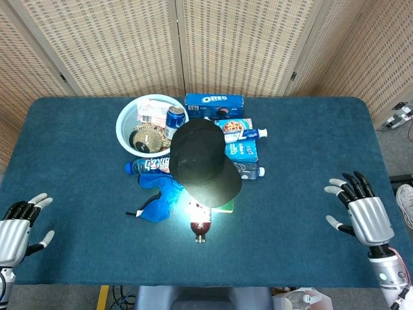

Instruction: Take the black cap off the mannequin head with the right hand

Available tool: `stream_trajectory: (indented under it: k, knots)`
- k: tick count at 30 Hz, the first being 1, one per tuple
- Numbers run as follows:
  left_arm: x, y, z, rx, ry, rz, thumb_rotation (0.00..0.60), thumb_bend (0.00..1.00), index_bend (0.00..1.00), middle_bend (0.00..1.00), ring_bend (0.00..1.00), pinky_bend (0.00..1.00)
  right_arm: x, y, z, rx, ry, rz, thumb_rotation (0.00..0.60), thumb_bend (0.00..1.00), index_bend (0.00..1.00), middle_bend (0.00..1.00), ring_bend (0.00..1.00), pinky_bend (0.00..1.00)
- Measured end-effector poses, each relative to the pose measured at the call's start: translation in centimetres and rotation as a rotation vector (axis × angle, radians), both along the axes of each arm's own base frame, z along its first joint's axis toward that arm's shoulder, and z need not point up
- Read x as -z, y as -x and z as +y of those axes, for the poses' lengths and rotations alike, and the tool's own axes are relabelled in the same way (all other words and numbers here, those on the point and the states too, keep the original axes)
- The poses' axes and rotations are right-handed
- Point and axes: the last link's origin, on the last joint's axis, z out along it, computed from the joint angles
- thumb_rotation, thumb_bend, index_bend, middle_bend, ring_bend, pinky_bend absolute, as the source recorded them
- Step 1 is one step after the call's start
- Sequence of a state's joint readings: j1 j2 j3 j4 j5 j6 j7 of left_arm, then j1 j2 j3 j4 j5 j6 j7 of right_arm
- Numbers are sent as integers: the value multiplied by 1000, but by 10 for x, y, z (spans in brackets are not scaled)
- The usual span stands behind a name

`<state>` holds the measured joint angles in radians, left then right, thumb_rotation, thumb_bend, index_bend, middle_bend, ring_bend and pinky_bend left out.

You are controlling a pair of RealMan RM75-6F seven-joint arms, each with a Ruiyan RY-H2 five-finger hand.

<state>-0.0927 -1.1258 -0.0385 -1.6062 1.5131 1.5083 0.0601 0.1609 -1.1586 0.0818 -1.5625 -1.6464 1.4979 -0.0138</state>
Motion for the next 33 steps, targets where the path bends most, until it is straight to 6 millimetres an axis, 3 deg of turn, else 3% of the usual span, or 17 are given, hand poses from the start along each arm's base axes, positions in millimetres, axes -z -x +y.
stream_trajectory:
  k: [8,19,33]
  knots:
    - [-1,2,-3,-6,-2,3,600,228,243,168,209,148,19,-33,-26,-86,-40,11,600,11,351,223,14,1]
    - [-5,4,-5,-19,-4,4,600,228,270,168,210,148,51,-82,-56,-199,-77,-6,600,10,351,219,10,0]
    - [-3,7,-1,-34,14,1,600,228,274,168,211,148,92,-120,-76,-284,-71,-41,600,10,352,219,0,0]
